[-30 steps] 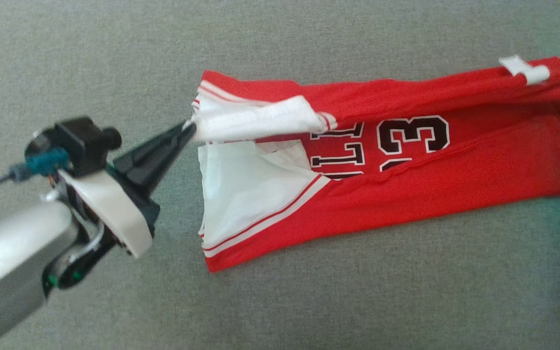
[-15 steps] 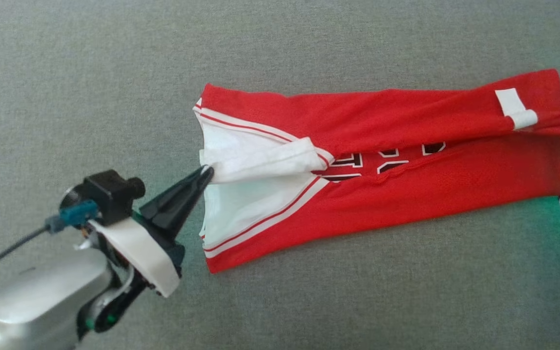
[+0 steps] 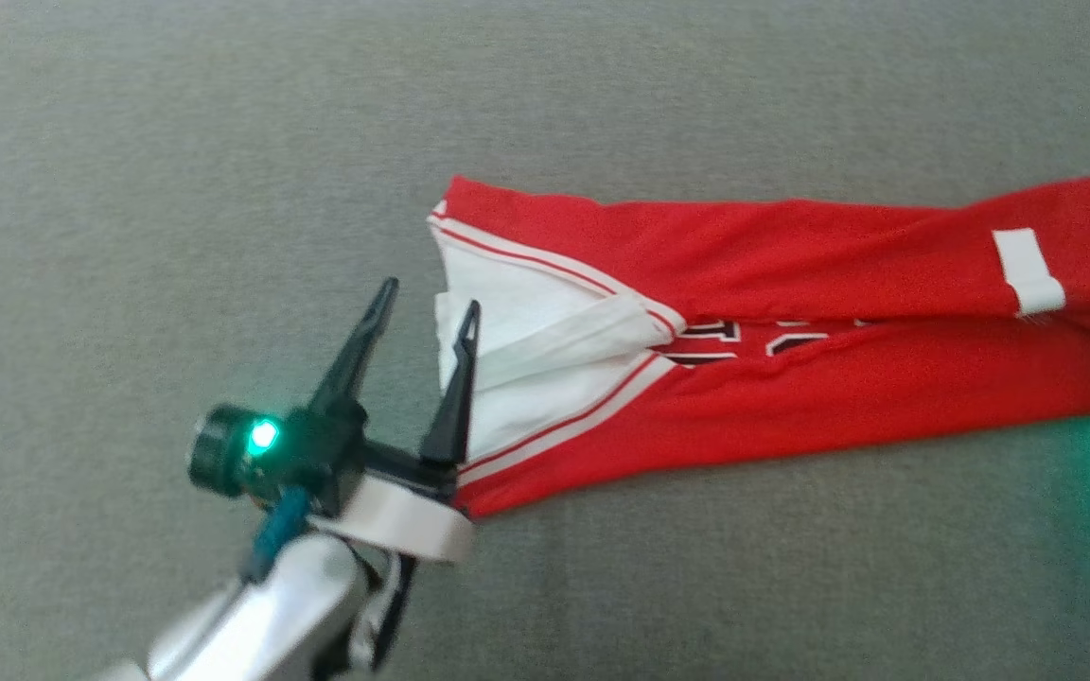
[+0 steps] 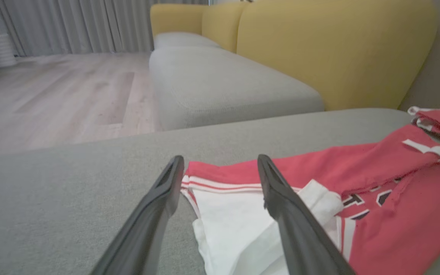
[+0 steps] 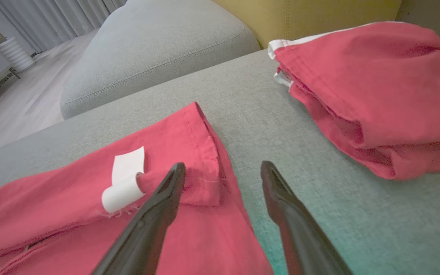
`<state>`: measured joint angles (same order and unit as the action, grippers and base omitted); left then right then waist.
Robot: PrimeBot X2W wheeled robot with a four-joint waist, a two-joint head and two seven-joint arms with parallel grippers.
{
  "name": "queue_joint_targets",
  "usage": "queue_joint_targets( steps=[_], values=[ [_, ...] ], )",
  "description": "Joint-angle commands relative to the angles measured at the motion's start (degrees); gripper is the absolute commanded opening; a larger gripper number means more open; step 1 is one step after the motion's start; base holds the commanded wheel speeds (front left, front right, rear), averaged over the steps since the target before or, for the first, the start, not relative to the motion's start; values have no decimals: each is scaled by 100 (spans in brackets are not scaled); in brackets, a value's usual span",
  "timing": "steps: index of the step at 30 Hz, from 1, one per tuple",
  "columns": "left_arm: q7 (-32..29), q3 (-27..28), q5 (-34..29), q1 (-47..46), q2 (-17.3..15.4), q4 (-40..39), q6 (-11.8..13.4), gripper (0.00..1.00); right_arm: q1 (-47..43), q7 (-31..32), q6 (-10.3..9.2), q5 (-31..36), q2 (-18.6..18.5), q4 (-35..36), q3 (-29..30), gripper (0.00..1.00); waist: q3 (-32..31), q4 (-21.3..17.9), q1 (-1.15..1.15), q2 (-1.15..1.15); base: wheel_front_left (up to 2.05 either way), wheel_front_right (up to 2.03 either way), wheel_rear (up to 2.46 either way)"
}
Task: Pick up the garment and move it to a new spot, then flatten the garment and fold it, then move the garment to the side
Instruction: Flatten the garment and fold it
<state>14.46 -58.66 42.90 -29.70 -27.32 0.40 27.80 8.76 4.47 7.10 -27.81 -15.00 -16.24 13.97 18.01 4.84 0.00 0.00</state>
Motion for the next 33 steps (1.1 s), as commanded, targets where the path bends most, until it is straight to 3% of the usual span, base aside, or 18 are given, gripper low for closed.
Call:
queue_joint_targets(
  steps=[1,4,9,15,16,17,18,24,33],
  values=[
    [51,491,-350,231,29,-238,108,100,74,-59,39,-45,-90,175,21,100,-83,168,0,0,0,0,0],
    [52,1107,-954,839,447,-495,125,100,188,-45,39,-18,-66,-1,190,100,-140,351,0,0,0,0,0],
    [53,1992,-1779,1608,1036,-805,-92,100,401,229,39,200,-107,-581,547,100,-186,602,0,0,0,0,0],
    [53,2606,-2675,2090,1484,-933,-360,100,477,953,39,411,-34,-1131,698,100,-240,739,0,0,0,0,0],
    [53,2669,-2768,2151,1542,-930,-410,100,475,1023,39,405,-12,-1144,702,69,-249,743,0,0,0,0,0],
    [53,2732,-2850,2203,1596,-925,-458,100,464,1067,39,403,6,-1143,705,10,-258,743,0,0,0,0,0],
    [53,2792,-2930,2250,1641,-912,-507,100,441,1107,39,401,19,-1136,691,0,-274,735,0,0,0,0,0],
    [53,3075,-3150,2468,1831,-820,-753,100,301,1018,39,367,55,-947,820,0,-387,593,0,0,0,0,0],
    [53,3425,-3506,2706,1976,-714,-1102,100,79,1126,39,366,-460,-196,1444,0,-568,120,0,0,0,0,0]
  ],
)
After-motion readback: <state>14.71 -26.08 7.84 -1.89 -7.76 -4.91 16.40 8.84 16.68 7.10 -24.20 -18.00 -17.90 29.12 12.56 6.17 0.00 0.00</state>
